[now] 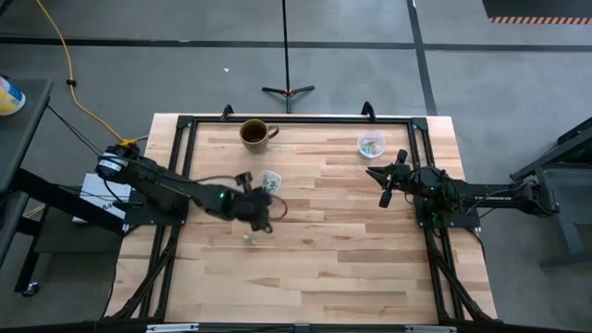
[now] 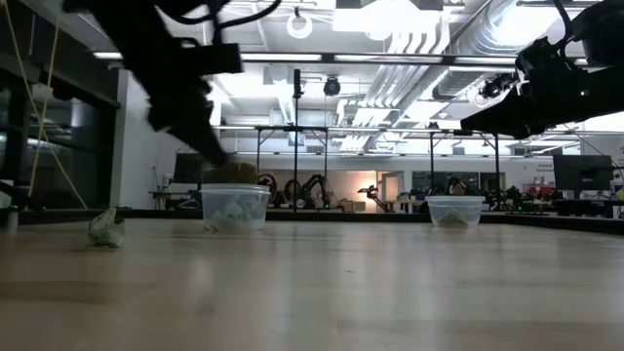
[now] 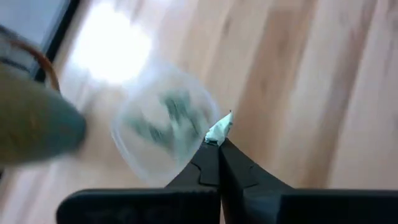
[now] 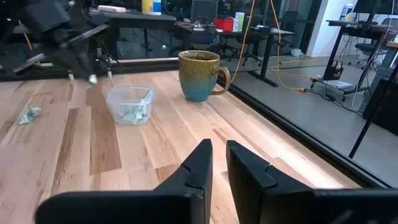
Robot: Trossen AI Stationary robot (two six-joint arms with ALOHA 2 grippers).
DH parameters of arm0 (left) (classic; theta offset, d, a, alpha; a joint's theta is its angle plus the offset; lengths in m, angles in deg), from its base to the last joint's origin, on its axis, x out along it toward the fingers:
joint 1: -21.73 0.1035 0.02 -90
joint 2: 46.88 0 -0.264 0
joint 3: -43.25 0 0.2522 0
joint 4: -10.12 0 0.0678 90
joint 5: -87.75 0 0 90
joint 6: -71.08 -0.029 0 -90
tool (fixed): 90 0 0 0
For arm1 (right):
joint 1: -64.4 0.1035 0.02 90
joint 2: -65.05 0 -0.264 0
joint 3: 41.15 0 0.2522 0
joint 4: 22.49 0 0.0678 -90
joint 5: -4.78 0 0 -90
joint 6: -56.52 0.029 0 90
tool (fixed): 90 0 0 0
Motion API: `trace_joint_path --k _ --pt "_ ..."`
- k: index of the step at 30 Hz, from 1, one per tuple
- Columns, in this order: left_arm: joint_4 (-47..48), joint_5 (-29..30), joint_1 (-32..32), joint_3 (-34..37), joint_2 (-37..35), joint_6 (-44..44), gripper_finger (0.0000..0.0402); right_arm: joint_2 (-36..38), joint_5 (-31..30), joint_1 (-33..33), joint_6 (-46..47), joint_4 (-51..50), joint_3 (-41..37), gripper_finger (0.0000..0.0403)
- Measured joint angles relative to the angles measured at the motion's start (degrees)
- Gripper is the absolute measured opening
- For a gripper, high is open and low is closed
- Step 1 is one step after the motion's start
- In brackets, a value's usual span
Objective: Pick and place Stevia / Truvia into bins
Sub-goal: Put the white stevia packet into the left transparent container
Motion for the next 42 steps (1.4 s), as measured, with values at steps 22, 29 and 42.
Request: trace_joint_path --k 22,29,42 --pt "-8.64 -21.24 19.78 0.37 -0.07 -17.48 0.021 0.0 -0.02 0.0 0.0 -0.02 0.0 0.0036" --pt "-7.38 -32.85 13.98 0.33 -0.13 -16.76 0.0266 0.0 -0.02 0.0 0.4 0.0 0.0 0.0037" --pt "1.19 -35.02 -4.5 0.55 -0.17 -1.5 0.0235 0.0 -0.02 0.0 1.9 0.0 0.0 0.0032"
